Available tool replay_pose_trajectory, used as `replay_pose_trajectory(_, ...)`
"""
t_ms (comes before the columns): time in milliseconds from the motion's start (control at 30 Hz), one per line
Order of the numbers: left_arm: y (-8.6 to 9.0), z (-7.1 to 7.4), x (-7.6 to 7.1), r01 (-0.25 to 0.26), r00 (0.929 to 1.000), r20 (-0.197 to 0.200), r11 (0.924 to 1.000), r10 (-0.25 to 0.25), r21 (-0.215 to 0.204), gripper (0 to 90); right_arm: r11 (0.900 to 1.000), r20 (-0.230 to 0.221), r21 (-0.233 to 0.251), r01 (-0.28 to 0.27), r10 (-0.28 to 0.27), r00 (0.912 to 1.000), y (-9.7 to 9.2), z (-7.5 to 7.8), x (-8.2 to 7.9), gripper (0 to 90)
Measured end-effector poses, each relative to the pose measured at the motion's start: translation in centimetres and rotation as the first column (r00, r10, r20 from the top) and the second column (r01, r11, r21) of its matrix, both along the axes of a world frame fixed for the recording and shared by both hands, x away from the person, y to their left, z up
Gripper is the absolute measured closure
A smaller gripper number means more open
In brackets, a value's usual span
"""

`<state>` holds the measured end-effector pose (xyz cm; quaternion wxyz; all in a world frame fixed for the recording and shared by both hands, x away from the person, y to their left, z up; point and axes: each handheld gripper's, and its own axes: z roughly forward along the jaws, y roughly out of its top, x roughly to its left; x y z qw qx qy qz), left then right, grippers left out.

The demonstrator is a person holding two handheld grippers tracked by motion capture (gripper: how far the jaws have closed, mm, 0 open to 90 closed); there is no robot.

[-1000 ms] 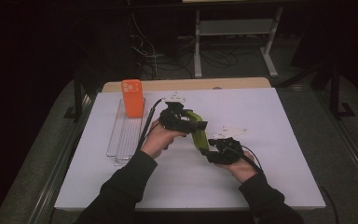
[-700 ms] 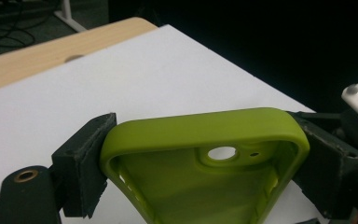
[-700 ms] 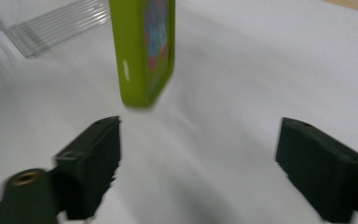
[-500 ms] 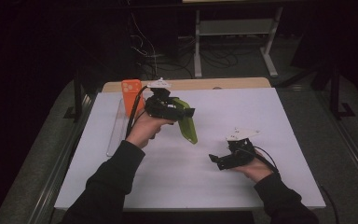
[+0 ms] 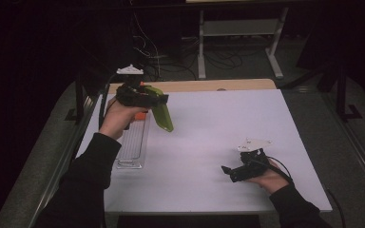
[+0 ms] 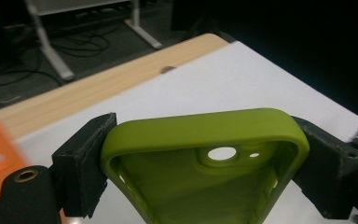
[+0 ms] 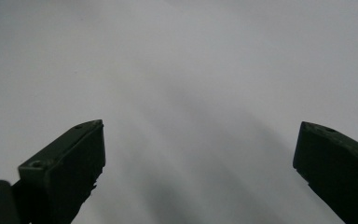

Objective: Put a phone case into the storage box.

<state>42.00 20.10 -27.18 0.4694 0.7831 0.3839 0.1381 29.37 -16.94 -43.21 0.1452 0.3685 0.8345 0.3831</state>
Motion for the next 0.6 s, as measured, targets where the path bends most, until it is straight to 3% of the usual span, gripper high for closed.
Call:
replay_pose_trajectory(133,1.9,0.6,0.8,-0.062,0.9979,0.019,0.9977,0.062,0.025,14.4,1.0000,-0.001,-0.003,0.000,0.000,1.0000,-0.3,0.0,-0.2,1.3)
replay_pose_trajectory(233,3.2,0.8,1.5,-0.103,0.9944,0.031,0.9923,0.101,0.069,14.4,1.0000,0.003,-0.008,-0.002,0.002,1.0000,-0.5,-0.1,-0.2,1.3)
replay_pose_trajectory(400,5.0,0.6,2.8,-0.172,0.9848,0.035,0.9820,0.170,0.078,14.4,1.0000,0.002,-0.004,0.002,-0.002,1.0000,-0.6,-0.1,-0.2,1.3)
replay_pose_trajectory(467,5.5,0.2,3.3,-0.197,0.9803,0.026,0.9766,0.196,0.085,14.4,1.0000,-0.004,0.001,0.006,-0.006,1.0000,-0.6,-0.1,-0.3,1.3)
replay_pose_trajectory(600,6.0,-0.8,4.2,-0.241,0.9706,0.027,0.9607,0.239,0.138,14.4,1.0000,0.004,0.001,-0.003,0.003,1.0000,-0.8,-0.1,-0.2,1.3)
